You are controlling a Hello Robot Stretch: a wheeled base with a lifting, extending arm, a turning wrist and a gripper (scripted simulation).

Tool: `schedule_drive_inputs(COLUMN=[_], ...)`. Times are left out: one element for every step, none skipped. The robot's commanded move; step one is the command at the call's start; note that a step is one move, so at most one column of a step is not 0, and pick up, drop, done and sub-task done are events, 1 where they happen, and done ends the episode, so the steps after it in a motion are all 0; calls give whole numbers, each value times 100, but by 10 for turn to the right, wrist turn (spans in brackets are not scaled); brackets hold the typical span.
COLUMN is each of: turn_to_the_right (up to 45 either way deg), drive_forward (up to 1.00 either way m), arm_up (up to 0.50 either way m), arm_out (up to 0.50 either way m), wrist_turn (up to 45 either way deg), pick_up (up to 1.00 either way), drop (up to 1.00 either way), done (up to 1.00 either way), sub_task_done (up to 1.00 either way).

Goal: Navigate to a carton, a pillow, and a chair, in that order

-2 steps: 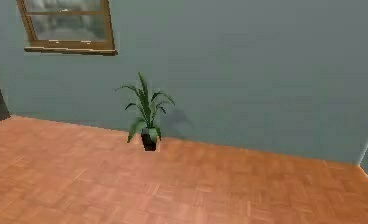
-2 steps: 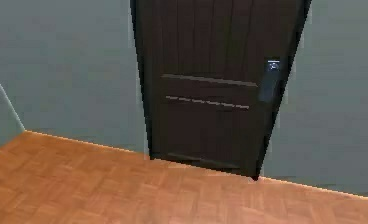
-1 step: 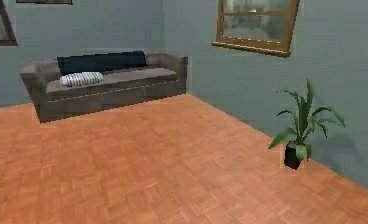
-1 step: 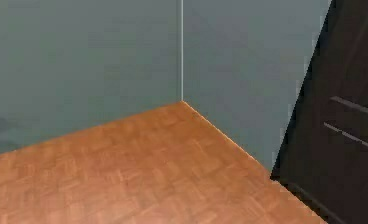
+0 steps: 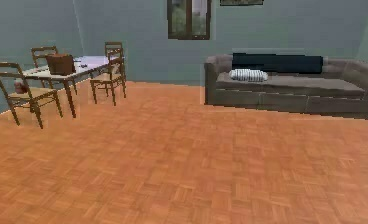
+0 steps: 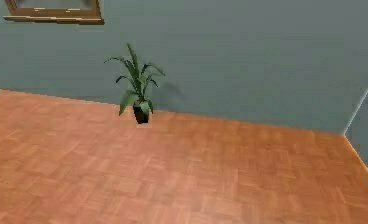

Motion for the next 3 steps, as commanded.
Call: schedule_drive_inputs(turn_to_the_right=[-240,0,0], drive_forward=[0,100,100], arm_up=[0,0,0], arm_out=[0,0,0], wrist_turn=[0,0,0], pick_up=[0,0,0], drop=[0,0,0], done=[0,0,0], sub_task_done=[0,0,0])
